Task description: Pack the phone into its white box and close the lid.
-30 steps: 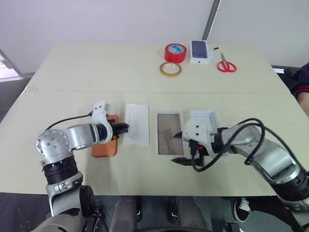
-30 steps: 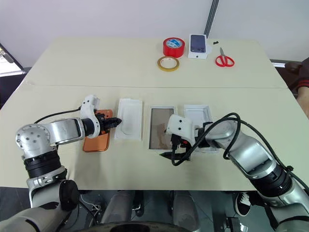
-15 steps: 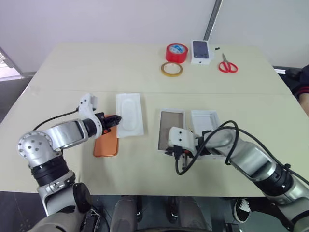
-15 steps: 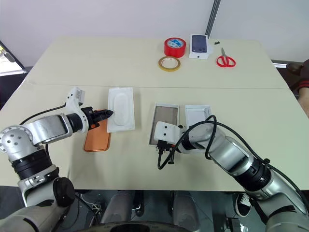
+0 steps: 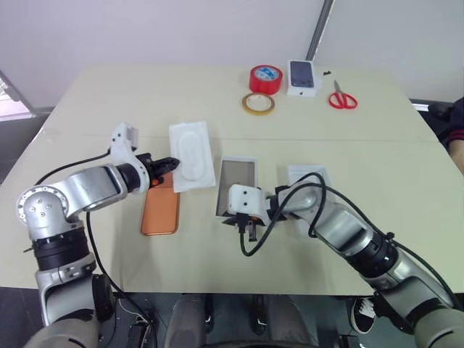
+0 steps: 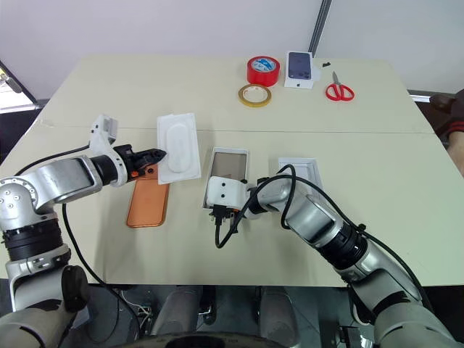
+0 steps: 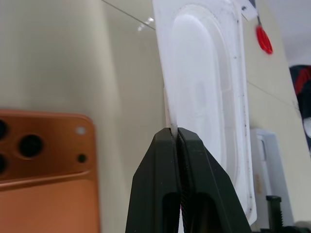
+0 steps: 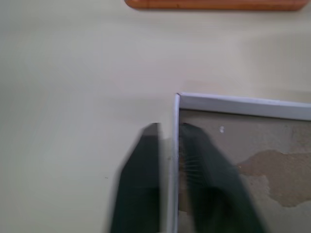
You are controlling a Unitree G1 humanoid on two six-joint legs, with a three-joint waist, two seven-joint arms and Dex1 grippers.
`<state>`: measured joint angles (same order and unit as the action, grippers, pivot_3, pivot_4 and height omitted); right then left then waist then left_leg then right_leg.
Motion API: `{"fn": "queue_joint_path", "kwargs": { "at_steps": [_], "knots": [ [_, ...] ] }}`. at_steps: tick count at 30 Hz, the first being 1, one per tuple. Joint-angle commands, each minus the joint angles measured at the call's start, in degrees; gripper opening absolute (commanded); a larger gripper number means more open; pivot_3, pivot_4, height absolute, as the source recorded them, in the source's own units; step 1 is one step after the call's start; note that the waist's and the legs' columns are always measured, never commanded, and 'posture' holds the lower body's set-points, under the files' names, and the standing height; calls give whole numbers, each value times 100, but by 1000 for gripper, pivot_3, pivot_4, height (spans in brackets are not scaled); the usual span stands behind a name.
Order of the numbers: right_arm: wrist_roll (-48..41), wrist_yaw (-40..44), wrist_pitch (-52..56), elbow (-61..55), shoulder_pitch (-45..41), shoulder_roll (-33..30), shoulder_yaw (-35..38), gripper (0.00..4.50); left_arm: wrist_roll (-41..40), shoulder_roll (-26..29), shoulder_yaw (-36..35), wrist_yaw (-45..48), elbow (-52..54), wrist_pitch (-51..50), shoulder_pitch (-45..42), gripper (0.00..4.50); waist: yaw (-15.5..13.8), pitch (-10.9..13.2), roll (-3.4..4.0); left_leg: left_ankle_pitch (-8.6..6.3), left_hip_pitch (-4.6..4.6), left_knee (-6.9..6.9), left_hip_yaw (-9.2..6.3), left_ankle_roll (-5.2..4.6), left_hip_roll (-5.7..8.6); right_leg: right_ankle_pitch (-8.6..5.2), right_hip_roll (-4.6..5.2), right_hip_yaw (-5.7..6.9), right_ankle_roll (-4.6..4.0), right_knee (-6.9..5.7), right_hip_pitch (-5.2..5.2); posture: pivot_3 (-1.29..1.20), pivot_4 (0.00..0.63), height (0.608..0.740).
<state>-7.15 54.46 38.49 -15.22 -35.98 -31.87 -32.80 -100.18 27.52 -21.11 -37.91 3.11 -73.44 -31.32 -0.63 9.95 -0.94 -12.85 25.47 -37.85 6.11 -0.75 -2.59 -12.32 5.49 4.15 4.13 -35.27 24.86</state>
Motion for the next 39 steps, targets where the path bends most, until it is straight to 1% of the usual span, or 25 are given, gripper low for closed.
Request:
{"fn": "queue_joint_path", "kwargs": {
  "at_steps": [1, 3, 4, 6, 9, 15, 24, 36, 39],
  "knots": [
    [-269, -56, 80, -360, 46, -122, 770, 2876, -565, 121, 441, -227, 272, 413, 60, 0, -5, 0, 0, 0, 0, 0, 0, 0, -1, 0, 2, 0, 0, 0, 0, 0, 150, 740],
    [-338, -85, 166, -440, 149, -340, 1139, 3915, -752, 150, 772, -320, 345, 568, 103, 0, -15, 0, 0, -1, 0, 0, -1, 2, -1, 0, 5, 0, 0, 0, -1, 0, 150, 740],
    [-349, -63, 224, -453, 220, -531, 1333, 4367, -786, 140, 948, -383, 371, 633, 125, 0, -20, 0, 0, -2, 0, 0, -1, 2, 0, 0, 6, 0, -1, 2, -1, 0, 150, 740],
    [-375, -13, 270, -482, 337, -835, 1588, 4367, -802, 153, 1259, -460, 406, 743, 149, 0, -15, 0, 0, -4, 1, 0, -1, 0, 5, 0, 10, 0, -1, 6, -3, 0, 150, 740],
    [-393, 21, 202, -490, 458, -1116, 1796, 4367, -720, 105, 1652, -486, 403, 877, 109, 0, -6, 1, 0, -5, 1, 1, 1, -2, 5, 0, 13, -2, -2, 11, -3, 0, 150, 740],
    [-307, -154, 198, -421, 519, -1136, 1888, 4367, -601, -115, 2200, -598, 315, 1166, -35, 0, -6, 1, 0, 4, -1, 5, 0, -16, -4, 0, 2, -2, -2, 10, 0, 0, 150, 740],
    [-278, -244, 157, -418, 564, -1107, 1840, 4367, -343, -130, 2366, -530, 229, 1276, -152, 0, -14, 1, 0, 5, 1, 2, 0, -19, 5, -1, 0, -1, -2, 12, -3, 0, 150, 740],
    [-199, -321, 112, -300, 518, -1071, 1846, 4367, -14, -142, 2517, -154, -49, 971, -386, 0, -12, 2, -1, 6, 1, 2, 0, -19, 6, -1, -2, 0, -1, 12, -3, 0, 150, 740],
    [-189, -333, 116, -303, 529, -1077, 1863, 4424, 71, -179, 2515, -59, -73, 915, -433, 947, -11, 2, -1, 6, 1, 2, 0, -19, 6, -1, -2, 0, -1, 12, -3, 0, 150, 740]
  ]
}}
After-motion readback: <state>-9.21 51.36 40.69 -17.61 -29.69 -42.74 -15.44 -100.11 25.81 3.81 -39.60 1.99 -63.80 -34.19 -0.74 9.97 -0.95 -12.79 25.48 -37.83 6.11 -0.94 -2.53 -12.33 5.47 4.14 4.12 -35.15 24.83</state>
